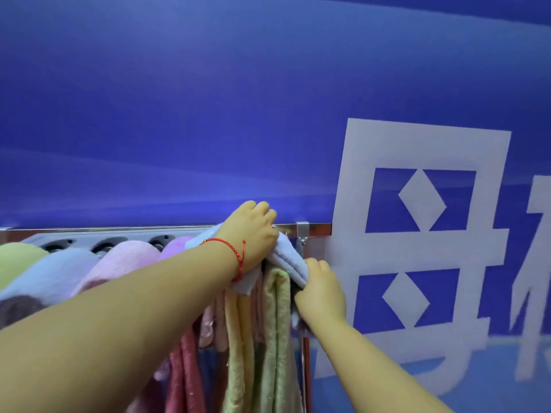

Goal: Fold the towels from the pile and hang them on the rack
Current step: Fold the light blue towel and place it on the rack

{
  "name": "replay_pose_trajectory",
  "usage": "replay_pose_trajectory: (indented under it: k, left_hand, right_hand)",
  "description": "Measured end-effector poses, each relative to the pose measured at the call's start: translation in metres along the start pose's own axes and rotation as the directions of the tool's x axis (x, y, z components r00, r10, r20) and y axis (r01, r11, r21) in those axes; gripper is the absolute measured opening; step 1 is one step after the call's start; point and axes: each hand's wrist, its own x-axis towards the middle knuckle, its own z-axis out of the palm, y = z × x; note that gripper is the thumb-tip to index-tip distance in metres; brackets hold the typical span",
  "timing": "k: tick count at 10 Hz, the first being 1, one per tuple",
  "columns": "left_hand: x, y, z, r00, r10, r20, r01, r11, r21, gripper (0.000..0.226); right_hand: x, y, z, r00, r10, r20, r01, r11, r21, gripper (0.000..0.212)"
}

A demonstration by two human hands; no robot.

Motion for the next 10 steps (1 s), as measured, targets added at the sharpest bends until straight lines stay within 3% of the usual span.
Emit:
replay_pose_trajectory:
  k: [1,2,3,4,5,6,7,8,9,10]
  left_hand:
    - [-0.001,0.004,0.015,0.991,-0.079,0.112,0.090,0.990,-0.104,0.014]
    - [-0.003,0.007,0.018,0.980,-0.120,0.161,0.145,0.976,-0.160,0.021]
    - [-0.003,0.010,0.022,0.980,-0.131,0.152,0.164,0.959,-0.233,0.020]
    - [-0.001,0.013,0.022,0.971,-0.145,0.188,0.189,0.952,-0.242,0.021]
    - [-0.001,0.015,0.027,0.969,-0.155,0.193,0.199,0.952,-0.232,0.022]
    - [0.002,0.016,0.028,0.964,-0.169,0.204,0.221,0.938,-0.269,0.022]
    - [0.000,0.016,0.021,0.950,-0.175,0.257,0.248,0.925,-0.288,0.020]
    - [0.006,0.016,0.020,0.938,-0.192,0.289,0.286,0.900,-0.330,0.020]
    - [0.002,0.016,0.020,0.895,-0.081,0.438,0.228,0.929,-0.293,0.022]
    - [0.015,0.025,0.085,0.851,-0.096,0.515,0.391,0.771,-0.502,0.031]
  right_hand:
    - [-0.010,0.008,0.023,0.988,0.116,0.103,-0.136,0.965,0.222,0.018]
    - [-0.018,0.012,0.025,0.991,0.086,0.106,-0.105,0.977,0.187,0.024]
    - [-0.014,0.020,0.019,0.997,0.071,0.009,-0.071,0.997,0.030,0.038]
    - [-0.019,0.016,0.019,0.995,0.070,0.075,-0.076,0.993,0.091,0.043]
    - [-0.037,0.003,0.026,0.947,-0.036,0.319,-0.073,0.943,0.324,0.037]
    - [-0.044,-0.003,0.020,0.950,-0.022,0.313,-0.179,0.780,0.600,0.042]
    - [-0.042,-0.008,0.011,0.989,0.008,0.150,-0.111,0.709,0.696,0.060]
    - [-0.038,-0.020,0.001,0.998,-0.002,0.055,-0.034,0.763,0.646,0.073]
    - [-0.029,-0.030,-0.006,0.998,-0.012,0.064,-0.027,0.827,0.561,0.064]
    - [-0.022,-0.037,-0.007,0.996,-0.003,0.093,-0.044,0.864,0.501,0.064]
